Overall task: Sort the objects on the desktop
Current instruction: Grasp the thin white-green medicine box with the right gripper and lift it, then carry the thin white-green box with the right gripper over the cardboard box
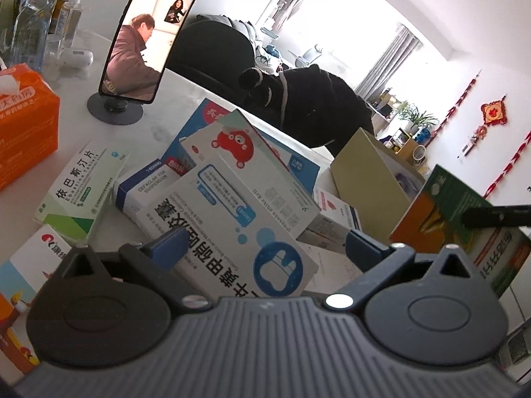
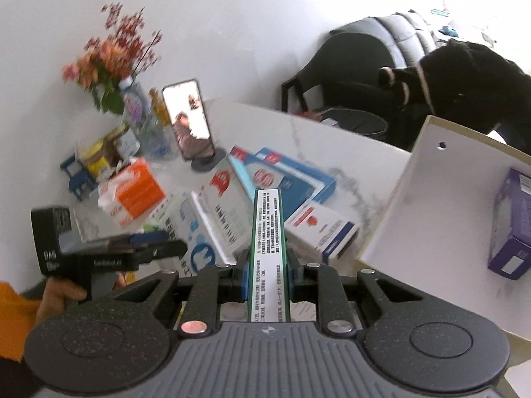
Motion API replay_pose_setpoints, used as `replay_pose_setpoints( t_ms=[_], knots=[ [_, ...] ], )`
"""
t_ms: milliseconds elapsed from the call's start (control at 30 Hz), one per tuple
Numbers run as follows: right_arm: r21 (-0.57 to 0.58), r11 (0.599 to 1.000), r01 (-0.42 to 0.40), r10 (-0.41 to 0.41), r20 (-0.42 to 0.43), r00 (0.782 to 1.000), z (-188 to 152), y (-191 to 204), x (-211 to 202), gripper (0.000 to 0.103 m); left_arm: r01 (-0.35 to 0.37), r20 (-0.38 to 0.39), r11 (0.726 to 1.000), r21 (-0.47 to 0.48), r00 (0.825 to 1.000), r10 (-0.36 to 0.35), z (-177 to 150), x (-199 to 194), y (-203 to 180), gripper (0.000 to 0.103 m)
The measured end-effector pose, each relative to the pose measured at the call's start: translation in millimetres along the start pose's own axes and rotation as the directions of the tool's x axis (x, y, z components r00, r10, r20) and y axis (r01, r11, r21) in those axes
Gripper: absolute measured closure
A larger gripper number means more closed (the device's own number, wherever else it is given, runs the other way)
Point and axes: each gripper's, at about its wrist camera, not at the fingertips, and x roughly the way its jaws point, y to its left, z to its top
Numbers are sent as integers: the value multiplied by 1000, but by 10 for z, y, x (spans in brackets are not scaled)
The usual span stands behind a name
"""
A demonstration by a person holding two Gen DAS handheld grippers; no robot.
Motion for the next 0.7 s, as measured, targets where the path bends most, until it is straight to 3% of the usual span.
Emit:
replay_pose_setpoints(
  t_ms=[400, 700],
  knots=[
    [151, 984, 99, -117, 111, 987, 211, -572, -335, 81, -1, -2, 1000, 13, 1000, 1, -16, 4, -12, 1],
    [242, 958, 156, -190, 123, 974, 289, -964, -256, 81, -11, -5, 1000, 21, 1000, 11, -4, -5, -24, 1]
  ],
)
